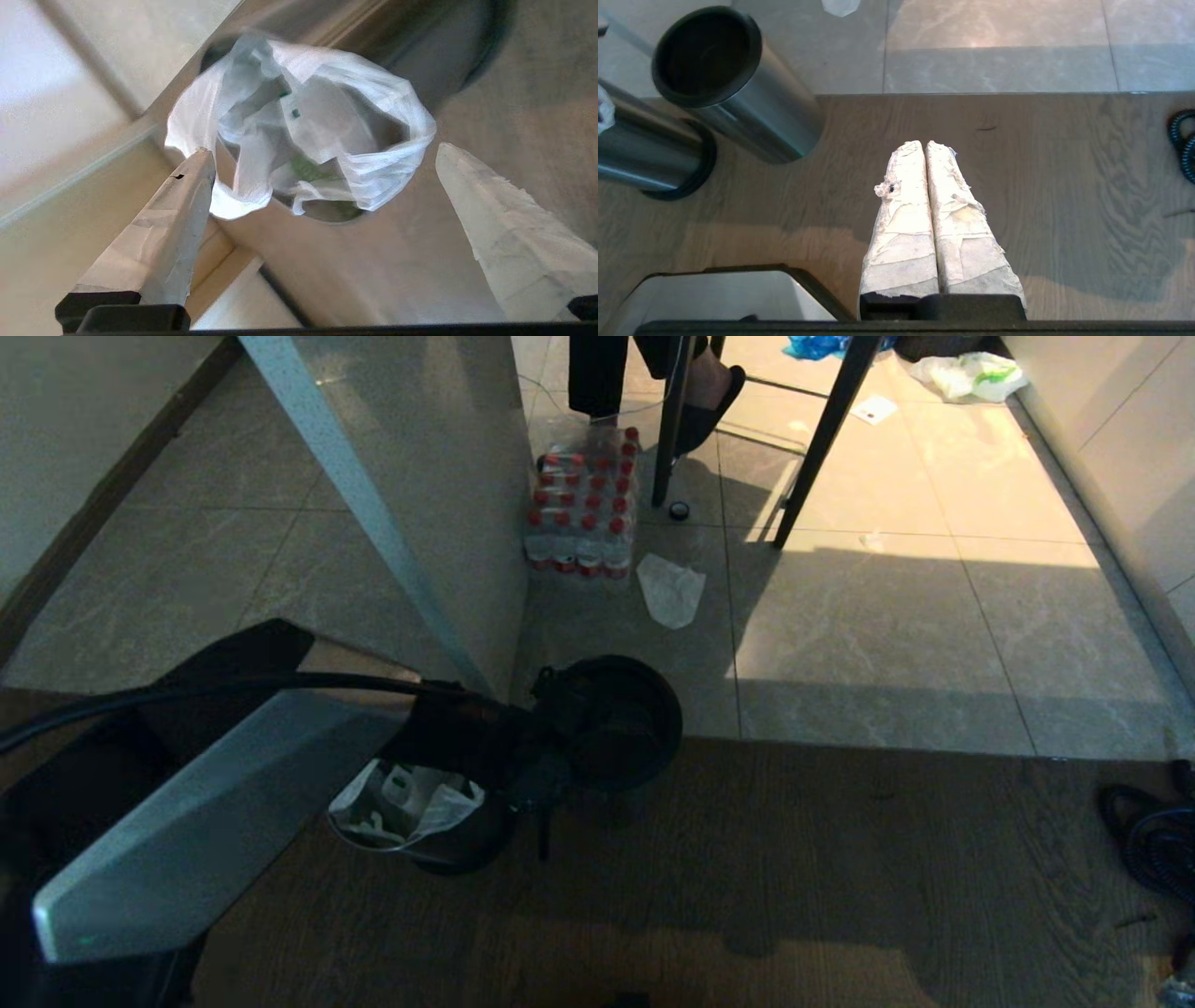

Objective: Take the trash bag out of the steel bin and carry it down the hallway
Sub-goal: Pick up the trash bag

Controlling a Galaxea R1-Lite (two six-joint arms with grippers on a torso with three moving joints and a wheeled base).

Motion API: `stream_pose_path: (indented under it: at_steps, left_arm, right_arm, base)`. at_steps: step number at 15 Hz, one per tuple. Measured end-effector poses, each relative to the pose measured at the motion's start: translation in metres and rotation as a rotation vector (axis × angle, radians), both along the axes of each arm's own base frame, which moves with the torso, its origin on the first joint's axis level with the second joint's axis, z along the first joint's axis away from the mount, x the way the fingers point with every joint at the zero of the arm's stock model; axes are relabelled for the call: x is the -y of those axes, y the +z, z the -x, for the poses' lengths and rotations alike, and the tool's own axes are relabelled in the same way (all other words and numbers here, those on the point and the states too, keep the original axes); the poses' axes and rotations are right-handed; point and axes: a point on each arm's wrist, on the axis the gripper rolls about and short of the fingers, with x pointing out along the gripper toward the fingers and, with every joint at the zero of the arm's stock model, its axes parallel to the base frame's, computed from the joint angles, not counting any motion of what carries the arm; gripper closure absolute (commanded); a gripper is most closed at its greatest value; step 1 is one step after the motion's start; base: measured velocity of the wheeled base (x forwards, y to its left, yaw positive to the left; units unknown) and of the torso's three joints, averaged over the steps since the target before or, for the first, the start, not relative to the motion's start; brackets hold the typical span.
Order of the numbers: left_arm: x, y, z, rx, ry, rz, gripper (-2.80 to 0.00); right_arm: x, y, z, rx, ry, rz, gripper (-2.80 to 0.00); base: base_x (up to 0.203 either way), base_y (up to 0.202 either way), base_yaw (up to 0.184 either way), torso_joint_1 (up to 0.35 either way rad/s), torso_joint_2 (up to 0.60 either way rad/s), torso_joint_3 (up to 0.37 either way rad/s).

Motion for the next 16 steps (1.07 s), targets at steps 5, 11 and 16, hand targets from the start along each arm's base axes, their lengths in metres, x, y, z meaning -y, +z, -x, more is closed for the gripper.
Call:
stream_pose_path:
  at_steps: [5,11,16]
  left_arm:
    - [0.010,-0.042,-0.010,-0.035,0.022,-0.043,-2.80]
    - [0.004,-0.085,-0.022,-0.040,0.102,-0.143,-2.80]
    - [0.003,-0.091,-0.038,0.023,0.159,-0.154,-2.80]
  right_arm:
    - [0.000,0.000,0.000,0.000,-0.001,0.000,0.00]
    - [0.000,0.000,0.000,0.000,0.000,0.000,0.00]
    - [0.000,0.000,0.000,0.000,-0.001,0.000,0.00]
  base:
    - [0.000,0.000,0.000,0.000,0.00,0.000]
    - [0.000,0.000,0.000,0.000,0.00,0.000]
    - [0.000,0.000,0.000,0.000,0.00,0.000]
